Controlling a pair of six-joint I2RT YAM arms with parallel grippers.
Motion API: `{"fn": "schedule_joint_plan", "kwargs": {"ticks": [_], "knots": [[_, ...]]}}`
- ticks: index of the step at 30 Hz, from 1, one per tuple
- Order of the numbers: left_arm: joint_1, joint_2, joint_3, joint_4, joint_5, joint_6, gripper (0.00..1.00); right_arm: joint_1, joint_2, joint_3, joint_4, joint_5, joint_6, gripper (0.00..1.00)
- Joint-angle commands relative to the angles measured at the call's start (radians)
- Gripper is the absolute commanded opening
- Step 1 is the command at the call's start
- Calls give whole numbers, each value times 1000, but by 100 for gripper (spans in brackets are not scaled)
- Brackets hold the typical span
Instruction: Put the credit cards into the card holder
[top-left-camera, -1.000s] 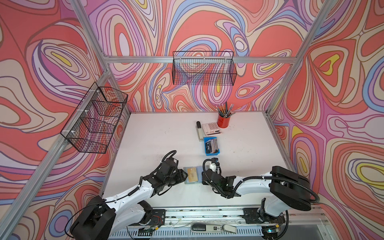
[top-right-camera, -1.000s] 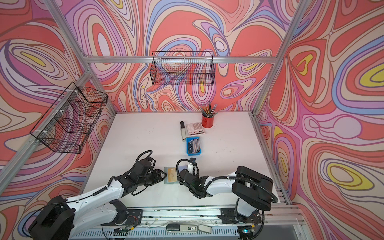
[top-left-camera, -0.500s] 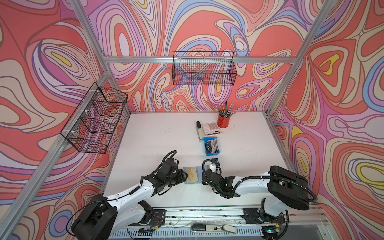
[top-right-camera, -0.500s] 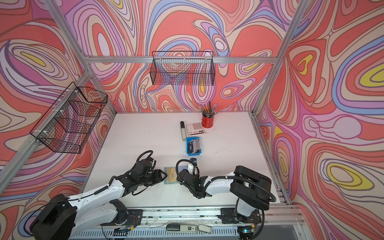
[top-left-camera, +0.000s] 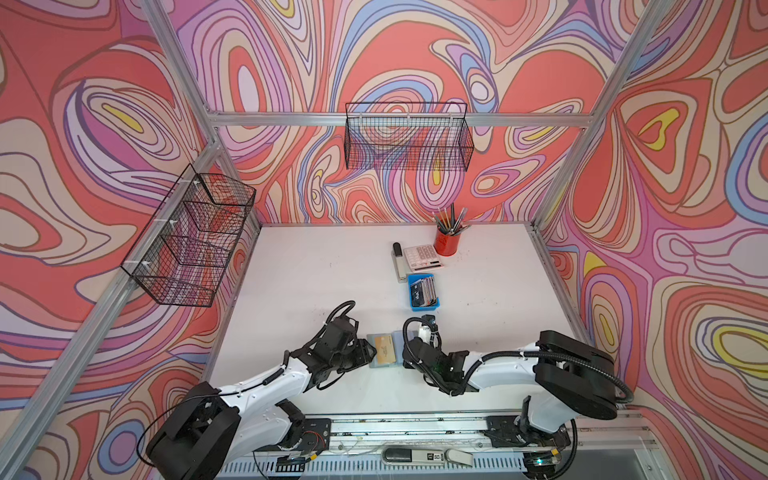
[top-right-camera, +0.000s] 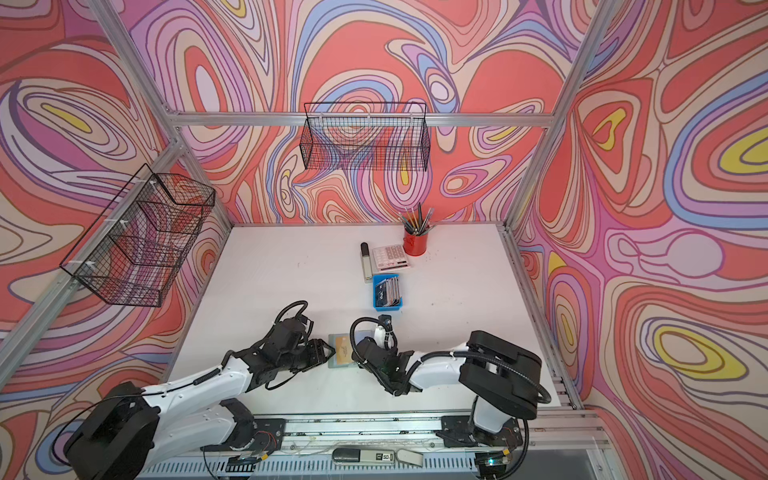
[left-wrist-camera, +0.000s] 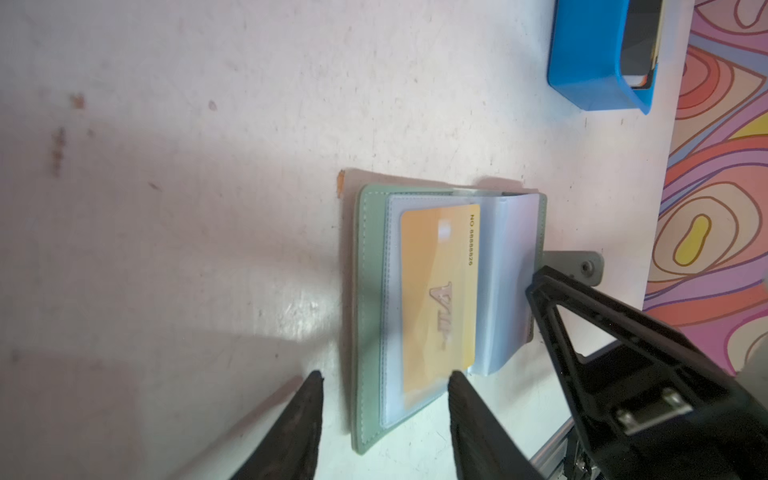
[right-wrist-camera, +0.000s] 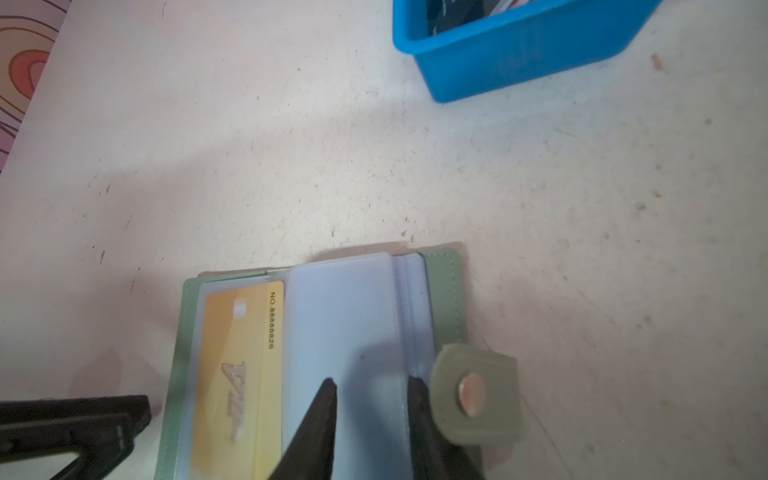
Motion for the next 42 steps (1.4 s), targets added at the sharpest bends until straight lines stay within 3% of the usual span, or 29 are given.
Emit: {"fn": "schedule_joint_plan", "kwargs": {"ticks": [1,5,15,23,42], "knots": [[-1,12,1,9,-7,-4,51,1,-78,-13,-20,43,-25,32],[-1,23,2,17,-3,-5,51,17,-72,-35,90,-24,-83,31],[-1,25,2,17,-1,-1,51,15,160,75,146,-165,-103,23],[-1,34,7,13,-5,4,51,15,171,82,159,-181,-111,16],[-1,46,9,25,0,2,51,15,224,115,175,-221,-127,18]]}}
